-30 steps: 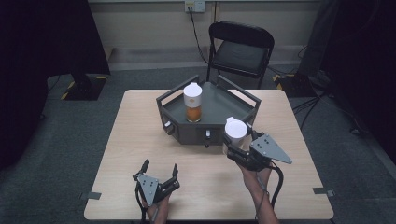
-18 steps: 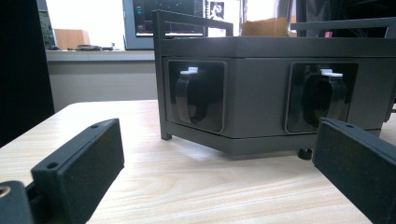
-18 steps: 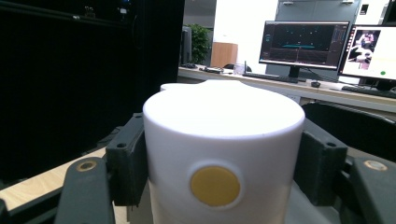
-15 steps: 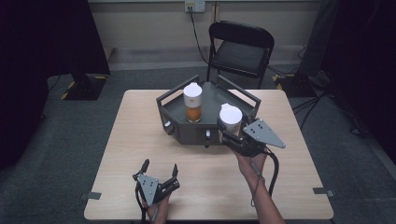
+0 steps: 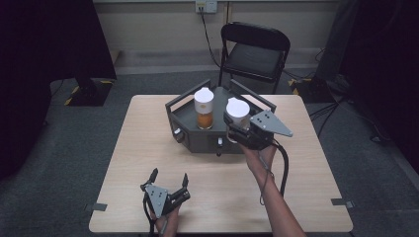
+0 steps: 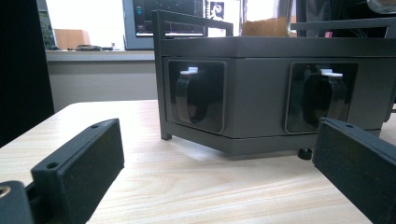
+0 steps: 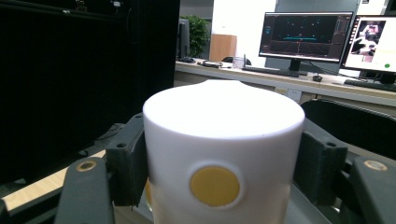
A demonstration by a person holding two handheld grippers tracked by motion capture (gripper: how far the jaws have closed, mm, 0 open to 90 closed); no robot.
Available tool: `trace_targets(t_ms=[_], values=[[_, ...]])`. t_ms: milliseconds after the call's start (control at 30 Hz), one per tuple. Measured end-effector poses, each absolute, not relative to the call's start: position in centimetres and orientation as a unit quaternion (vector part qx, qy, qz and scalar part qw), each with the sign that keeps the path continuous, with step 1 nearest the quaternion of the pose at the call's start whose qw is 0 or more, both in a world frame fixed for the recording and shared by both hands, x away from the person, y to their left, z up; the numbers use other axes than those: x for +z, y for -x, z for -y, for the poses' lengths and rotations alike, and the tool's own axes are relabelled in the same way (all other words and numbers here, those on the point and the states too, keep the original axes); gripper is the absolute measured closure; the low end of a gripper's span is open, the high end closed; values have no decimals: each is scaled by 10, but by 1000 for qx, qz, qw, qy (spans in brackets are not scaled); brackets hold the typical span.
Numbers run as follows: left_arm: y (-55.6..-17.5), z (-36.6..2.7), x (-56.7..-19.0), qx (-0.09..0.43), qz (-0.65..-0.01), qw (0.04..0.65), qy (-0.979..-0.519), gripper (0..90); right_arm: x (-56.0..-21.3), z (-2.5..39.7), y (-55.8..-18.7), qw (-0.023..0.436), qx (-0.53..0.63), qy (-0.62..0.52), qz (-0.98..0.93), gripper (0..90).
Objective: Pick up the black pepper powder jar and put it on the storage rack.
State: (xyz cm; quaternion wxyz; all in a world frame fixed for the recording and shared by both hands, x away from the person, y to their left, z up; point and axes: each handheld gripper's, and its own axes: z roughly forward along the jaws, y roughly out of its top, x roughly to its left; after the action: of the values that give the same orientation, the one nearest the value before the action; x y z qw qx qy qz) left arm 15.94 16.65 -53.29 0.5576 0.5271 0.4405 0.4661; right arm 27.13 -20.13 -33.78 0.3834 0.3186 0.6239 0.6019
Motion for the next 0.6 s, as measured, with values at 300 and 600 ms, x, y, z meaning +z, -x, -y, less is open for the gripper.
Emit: trace_targets(t_ms=[300, 600], values=[[-159, -166, -533, 467, -441, 557, -527, 13, -336, 190, -291, 386, 603, -339, -610, 303], [-159, -166, -533, 467, -441, 557, -527, 13, -337, 179, -310, 394, 595, -361, -601, 303]])
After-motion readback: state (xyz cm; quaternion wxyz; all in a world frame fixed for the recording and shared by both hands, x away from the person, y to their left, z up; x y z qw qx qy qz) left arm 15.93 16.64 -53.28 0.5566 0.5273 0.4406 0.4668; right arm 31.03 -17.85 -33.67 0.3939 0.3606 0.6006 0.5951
